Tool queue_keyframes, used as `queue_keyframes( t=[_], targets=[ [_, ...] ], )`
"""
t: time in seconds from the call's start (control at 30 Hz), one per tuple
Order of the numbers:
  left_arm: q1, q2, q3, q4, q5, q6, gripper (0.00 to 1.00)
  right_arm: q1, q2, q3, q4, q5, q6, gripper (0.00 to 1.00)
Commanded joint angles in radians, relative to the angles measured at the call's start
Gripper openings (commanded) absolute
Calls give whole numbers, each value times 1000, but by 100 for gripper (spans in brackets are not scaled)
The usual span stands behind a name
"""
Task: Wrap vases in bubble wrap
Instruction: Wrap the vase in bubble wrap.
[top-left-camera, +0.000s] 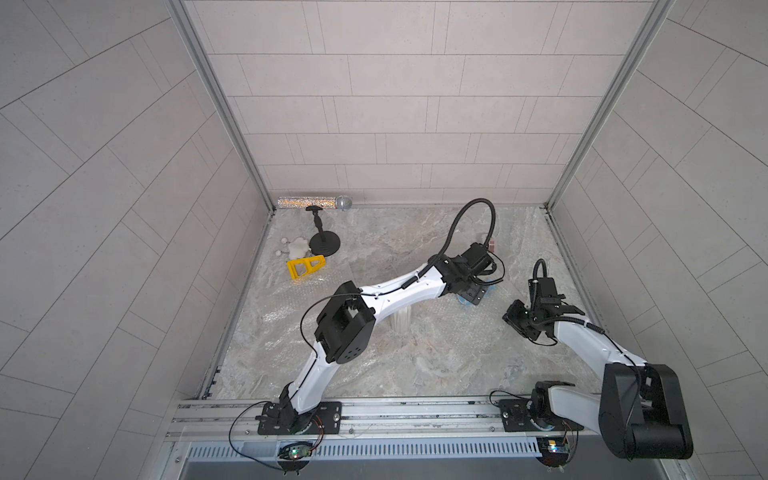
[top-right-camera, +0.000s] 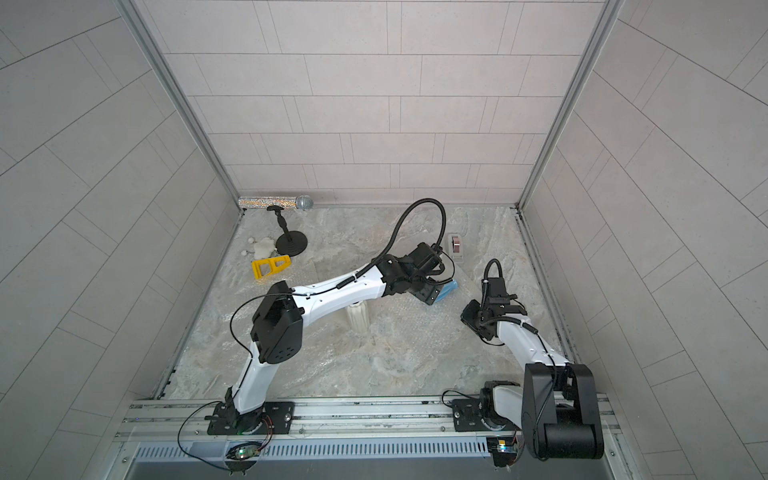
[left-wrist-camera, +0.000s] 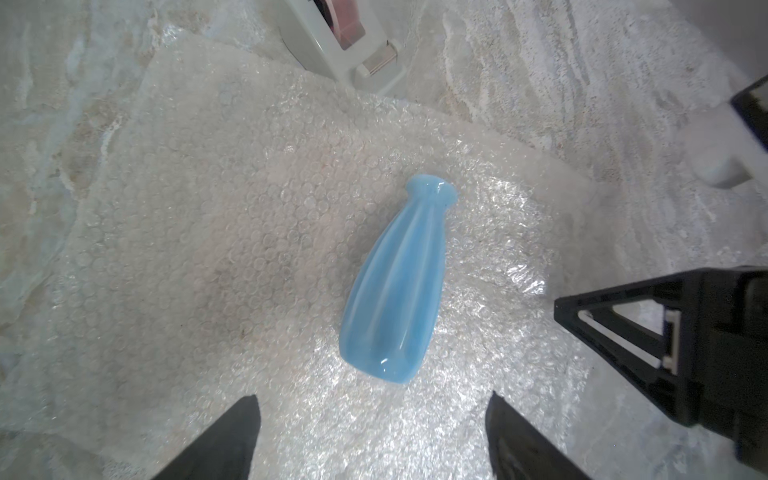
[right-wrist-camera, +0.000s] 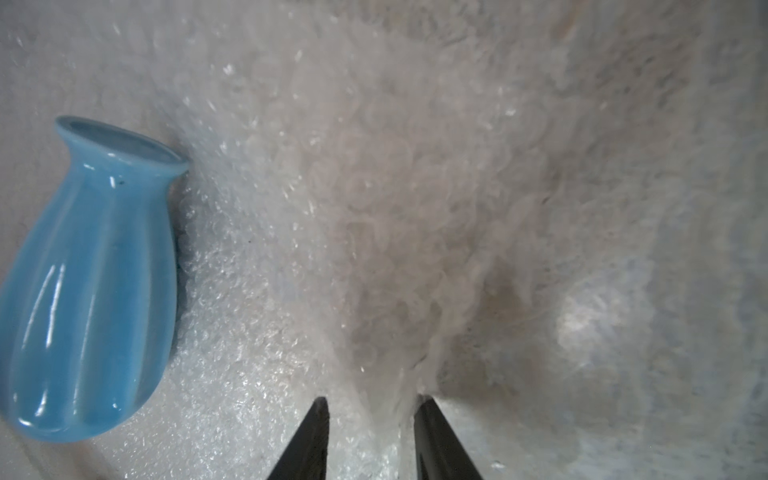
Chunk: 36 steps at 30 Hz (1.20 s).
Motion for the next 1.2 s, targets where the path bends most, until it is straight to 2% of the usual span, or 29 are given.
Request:
queue_keyframes(
  t=[0.0,0.17,0.23,0.33,0.4,0.6,0.93,1.17],
  targets=[
    [-9,43,43,22,-18,-11,88,-12,-14,-13,-11,26,4,42],
    [-10,104,61,50,-10,-11,86,-16,27,-2,6,8,8,44],
    [-10,123,70,51,12,-16,85,-20,45,1,14,-10,17,42],
    [-10,143,56,96,108,-20,85,-24,80,2,39,-26,26,40],
    [-9,170,73,91,158,-23,84,-26,98,14,42,-43,22,34],
    [-9,202,71,78,158,-34,81,-29,89,9,50,-43,11,20],
    [-14,232,84,68,162,-35,79,-37,49,3,42,-40,-16,18],
    [-14,182,66,63,180,-23,68,-49,54,18,15,-69,-32,15]
  ],
)
